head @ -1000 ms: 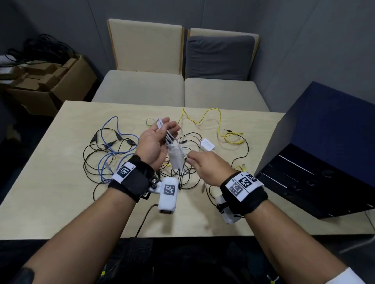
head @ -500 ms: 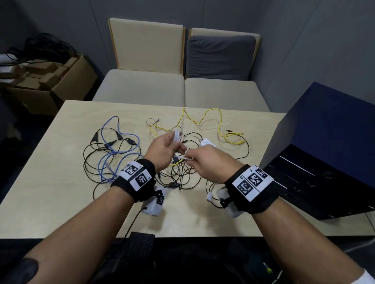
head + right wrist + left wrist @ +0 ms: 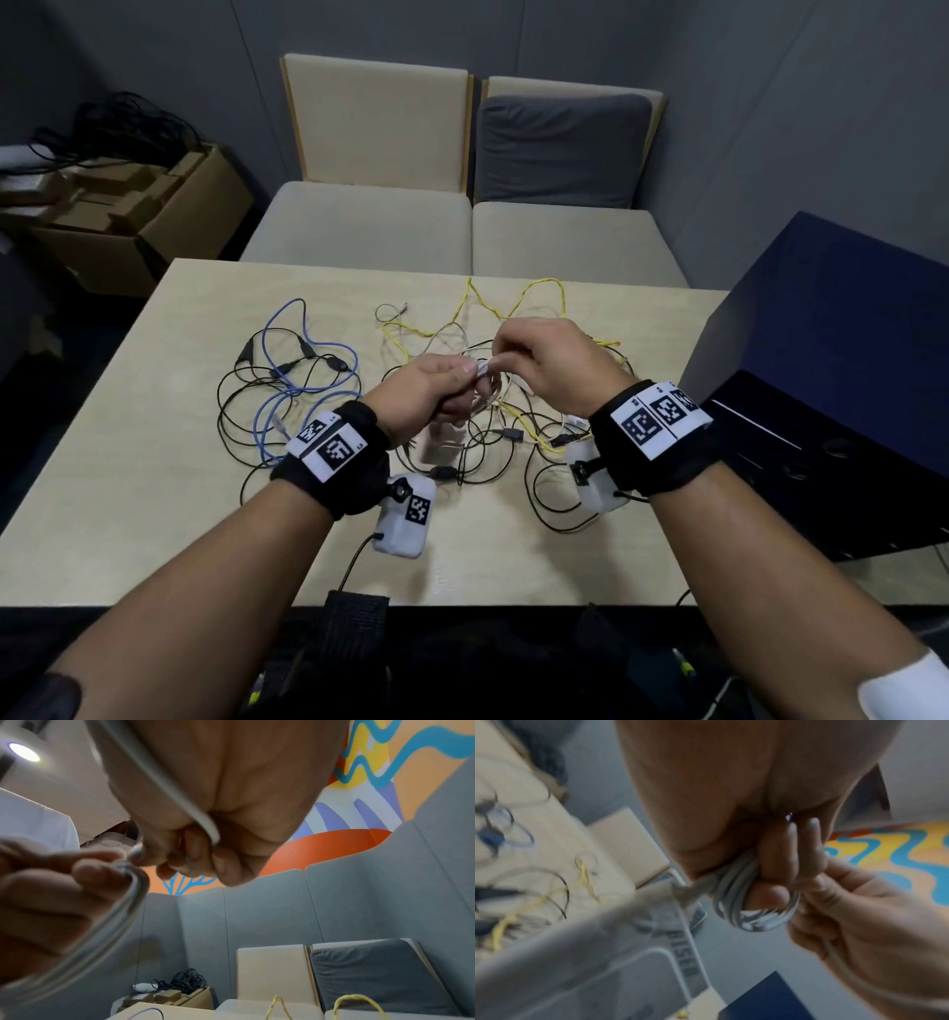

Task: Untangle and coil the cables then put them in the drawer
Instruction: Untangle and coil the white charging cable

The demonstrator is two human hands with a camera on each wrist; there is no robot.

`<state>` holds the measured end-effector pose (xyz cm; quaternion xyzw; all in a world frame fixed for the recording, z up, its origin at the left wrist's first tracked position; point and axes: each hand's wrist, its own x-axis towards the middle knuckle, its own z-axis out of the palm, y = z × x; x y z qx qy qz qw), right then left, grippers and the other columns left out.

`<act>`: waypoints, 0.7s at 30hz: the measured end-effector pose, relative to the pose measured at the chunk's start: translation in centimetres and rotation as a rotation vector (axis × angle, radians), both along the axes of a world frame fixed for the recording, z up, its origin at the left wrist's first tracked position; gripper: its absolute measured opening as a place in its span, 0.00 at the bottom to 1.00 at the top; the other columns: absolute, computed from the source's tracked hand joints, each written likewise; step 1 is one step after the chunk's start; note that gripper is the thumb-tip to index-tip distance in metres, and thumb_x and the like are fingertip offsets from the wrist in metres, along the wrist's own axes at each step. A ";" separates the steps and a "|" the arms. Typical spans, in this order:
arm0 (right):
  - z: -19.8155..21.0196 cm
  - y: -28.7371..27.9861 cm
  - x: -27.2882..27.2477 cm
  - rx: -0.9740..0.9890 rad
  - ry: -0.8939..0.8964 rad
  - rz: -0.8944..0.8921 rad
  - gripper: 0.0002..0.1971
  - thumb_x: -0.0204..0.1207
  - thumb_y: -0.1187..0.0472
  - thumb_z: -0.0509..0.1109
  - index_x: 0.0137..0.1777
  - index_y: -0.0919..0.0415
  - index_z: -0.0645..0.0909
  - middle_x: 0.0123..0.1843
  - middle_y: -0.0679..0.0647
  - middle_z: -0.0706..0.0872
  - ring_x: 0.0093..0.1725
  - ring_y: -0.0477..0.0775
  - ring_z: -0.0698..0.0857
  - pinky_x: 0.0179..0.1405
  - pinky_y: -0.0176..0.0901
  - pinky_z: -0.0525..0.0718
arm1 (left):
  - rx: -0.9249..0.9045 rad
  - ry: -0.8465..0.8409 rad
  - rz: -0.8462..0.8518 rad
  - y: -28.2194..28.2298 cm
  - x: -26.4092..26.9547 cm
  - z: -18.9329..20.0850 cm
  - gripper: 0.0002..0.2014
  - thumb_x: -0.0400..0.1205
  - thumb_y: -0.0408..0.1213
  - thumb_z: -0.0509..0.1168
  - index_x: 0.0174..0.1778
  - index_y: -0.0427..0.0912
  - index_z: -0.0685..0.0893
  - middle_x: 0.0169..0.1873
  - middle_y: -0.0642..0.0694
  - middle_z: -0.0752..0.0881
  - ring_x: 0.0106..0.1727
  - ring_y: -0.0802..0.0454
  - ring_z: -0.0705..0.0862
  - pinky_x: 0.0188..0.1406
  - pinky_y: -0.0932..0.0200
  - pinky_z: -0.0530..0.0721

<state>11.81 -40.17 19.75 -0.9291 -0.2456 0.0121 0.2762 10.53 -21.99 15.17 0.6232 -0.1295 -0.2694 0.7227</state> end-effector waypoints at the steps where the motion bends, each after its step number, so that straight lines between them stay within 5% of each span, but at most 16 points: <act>1: 0.0 0.0 0.0 0.033 -0.005 0.003 0.06 0.78 0.59 0.71 0.43 0.61 0.82 0.33 0.41 0.77 0.38 0.44 0.74 0.38 0.34 0.70 | -0.052 0.042 -0.003 0.1 0.0 0.1 0.14 0.81 0.43 0.54 0.40 0.35 0.77 0.19 0.52 0.65 0.20 0.58 0.62 0.25 0.63 0.59; 4: -0.3 -0.2 0.0 0.100 0.042 -0.007 0.05 0.79 0.61 0.70 0.45 0.63 0.83 0.37 0.49 0.82 0.37 0.45 0.75 0.38 0.27 0.69 | -0.145 0.117 -0.001 0.6 0.1 0.1 0.15 0.85 0.42 0.52 0.41 0.35 0.76 0.18 0.54 0.64 0.18 0.60 0.60 0.27 0.59 0.59; 11: -0.7 -0.7 -0.6 0.308 0.286 -0.051 0.03 0.78 0.64 0.71 0.48 0.55 0.82 0.27 0.47 0.81 0.24 0.40 0.76 0.31 0.36 0.73 | -0.408 0.270 0.139 0.2 -0.3 0.8 0.14 0.83 0.42 0.51 0.41 0.36 0.74 0.16 0.55 0.65 0.16 0.60 0.62 0.24 0.64 0.74; 15: -1.4 -1.0 -0.9 0.594 0.502 -0.104 0.07 0.76 0.72 0.71 0.48 0.59 0.82 0.24 0.48 0.80 0.24 0.54 0.75 0.29 0.44 0.75 | -0.503 0.352 0.184 0.2 -0.1 1.3 0.13 0.82 0.43 0.52 0.41 0.37 0.74 0.15 0.55 0.65 0.15 0.61 0.63 0.23 0.66 0.74; 21: -2.2 -0.3 -1.3 0.568 0.514 -0.119 0.08 0.74 0.67 0.74 0.50 0.58 0.80 0.28 0.51 0.74 0.24 0.46 0.70 0.25 0.35 0.69 | -0.593 0.431 0.250 -0.2 0.0 1.2 0.15 0.81 0.44 0.54 0.37 0.38 0.77 0.14 0.55 0.65 0.14 0.60 0.63 0.22 0.66 0.71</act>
